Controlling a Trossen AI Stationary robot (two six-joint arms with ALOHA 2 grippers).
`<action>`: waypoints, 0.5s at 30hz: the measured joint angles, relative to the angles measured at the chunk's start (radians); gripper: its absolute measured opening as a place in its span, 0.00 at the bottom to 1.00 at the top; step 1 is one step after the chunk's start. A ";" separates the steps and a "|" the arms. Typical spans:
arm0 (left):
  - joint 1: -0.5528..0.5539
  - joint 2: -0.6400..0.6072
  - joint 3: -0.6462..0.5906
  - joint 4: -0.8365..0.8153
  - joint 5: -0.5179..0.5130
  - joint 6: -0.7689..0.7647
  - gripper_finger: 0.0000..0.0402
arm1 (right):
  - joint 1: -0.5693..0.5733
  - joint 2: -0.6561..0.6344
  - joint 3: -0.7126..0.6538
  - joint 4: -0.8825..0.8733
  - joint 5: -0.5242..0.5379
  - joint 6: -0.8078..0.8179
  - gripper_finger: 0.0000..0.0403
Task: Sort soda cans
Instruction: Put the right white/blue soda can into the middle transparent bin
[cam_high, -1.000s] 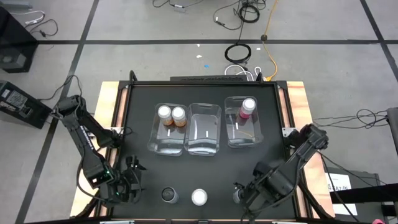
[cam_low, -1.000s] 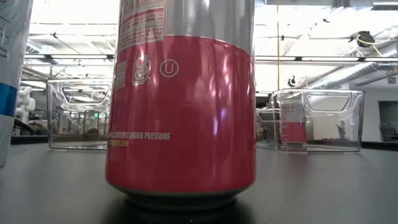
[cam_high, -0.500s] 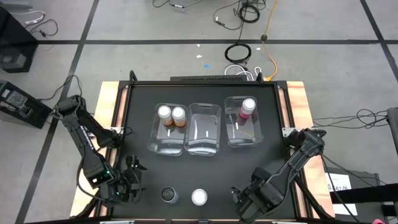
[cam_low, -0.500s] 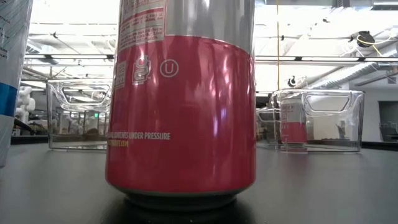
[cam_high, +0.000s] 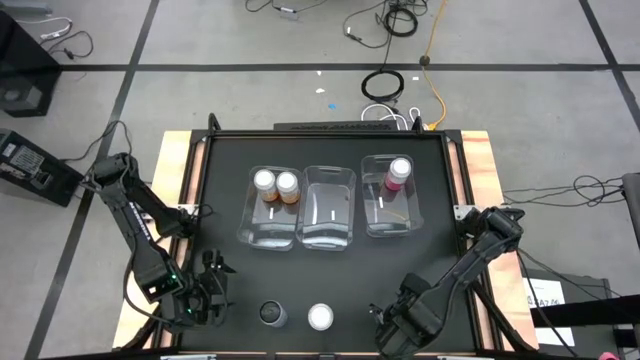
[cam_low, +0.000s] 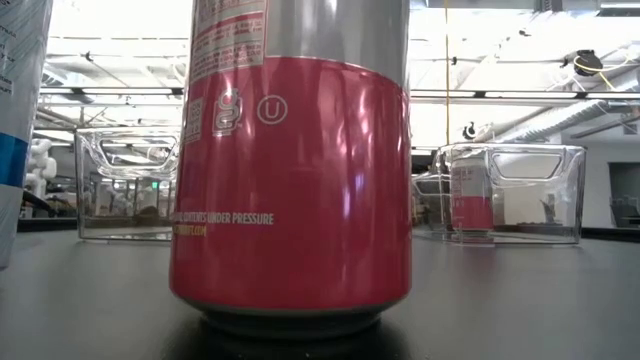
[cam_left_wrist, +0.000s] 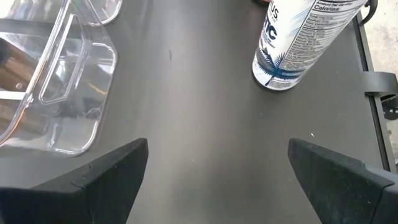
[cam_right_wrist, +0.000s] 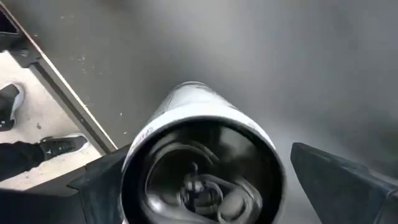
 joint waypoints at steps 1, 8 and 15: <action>0.000 0.000 0.000 0.001 0.000 -0.003 0.98 | 0.000 0.000 -0.011 0.008 0.000 -0.001 0.98; 0.000 0.000 0.000 0.025 0.000 -0.003 0.98 | 0.000 0.000 -0.032 0.030 0.000 -0.028 0.95; 0.000 0.000 0.000 0.025 0.000 -0.003 0.98 | 0.000 0.000 -0.032 0.032 0.008 -0.032 0.78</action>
